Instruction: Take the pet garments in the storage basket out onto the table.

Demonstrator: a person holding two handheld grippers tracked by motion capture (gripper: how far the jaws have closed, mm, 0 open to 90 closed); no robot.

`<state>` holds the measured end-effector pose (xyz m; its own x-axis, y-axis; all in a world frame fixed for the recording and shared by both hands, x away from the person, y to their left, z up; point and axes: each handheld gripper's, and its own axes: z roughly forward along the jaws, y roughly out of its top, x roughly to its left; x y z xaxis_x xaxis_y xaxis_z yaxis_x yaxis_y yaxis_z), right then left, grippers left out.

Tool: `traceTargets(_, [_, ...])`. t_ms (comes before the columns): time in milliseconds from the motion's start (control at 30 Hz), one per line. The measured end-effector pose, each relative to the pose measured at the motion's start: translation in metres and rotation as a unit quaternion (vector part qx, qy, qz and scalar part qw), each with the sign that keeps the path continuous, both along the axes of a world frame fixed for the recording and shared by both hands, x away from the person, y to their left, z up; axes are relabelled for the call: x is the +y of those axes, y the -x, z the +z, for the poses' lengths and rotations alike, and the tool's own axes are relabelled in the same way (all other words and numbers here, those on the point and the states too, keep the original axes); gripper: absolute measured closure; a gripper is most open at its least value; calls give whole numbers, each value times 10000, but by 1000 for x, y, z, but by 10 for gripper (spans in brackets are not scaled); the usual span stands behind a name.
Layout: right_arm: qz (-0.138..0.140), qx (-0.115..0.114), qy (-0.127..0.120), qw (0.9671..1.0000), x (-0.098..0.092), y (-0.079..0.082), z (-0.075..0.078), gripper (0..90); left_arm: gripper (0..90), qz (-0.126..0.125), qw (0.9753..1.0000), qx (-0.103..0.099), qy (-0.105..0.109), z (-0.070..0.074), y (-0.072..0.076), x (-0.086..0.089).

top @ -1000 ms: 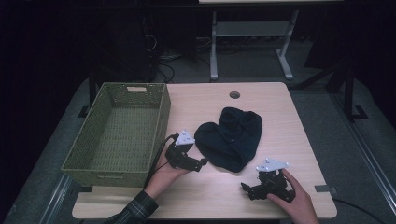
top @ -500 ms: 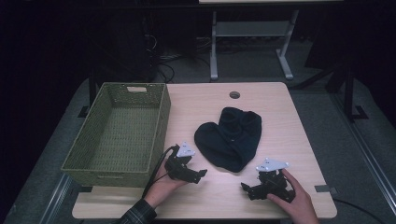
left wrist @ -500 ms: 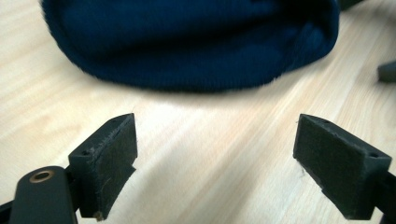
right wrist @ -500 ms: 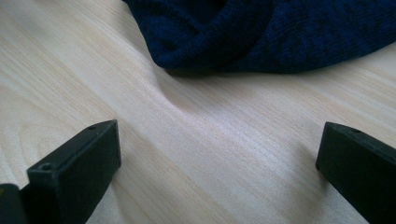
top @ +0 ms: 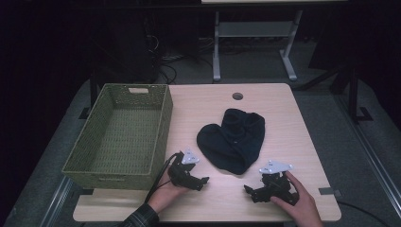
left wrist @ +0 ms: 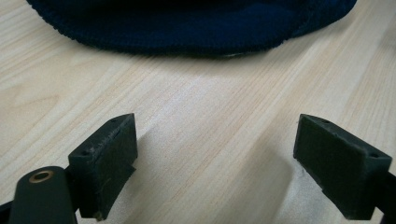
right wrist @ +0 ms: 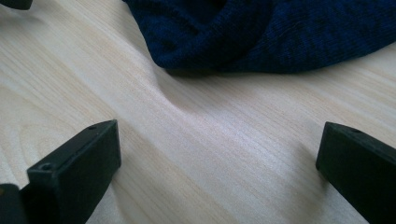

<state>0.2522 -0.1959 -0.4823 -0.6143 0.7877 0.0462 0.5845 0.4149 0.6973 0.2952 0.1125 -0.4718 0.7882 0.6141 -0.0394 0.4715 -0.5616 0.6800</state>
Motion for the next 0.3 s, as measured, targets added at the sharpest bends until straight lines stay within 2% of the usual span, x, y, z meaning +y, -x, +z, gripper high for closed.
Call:
traceTargets(33, [0,1,1,10000,0,0,0,0,129,-43,9998,-165,-78,-2,2,-1])
traceTargets(100, [-1,0,2,10000,0,0,0,0,127,-66,9994,-313,98,-6,4,1])
traceTargets(300, [1,2,3,10000,0,0,0,0,128,-54,9995,-310,99,-6,5,1])
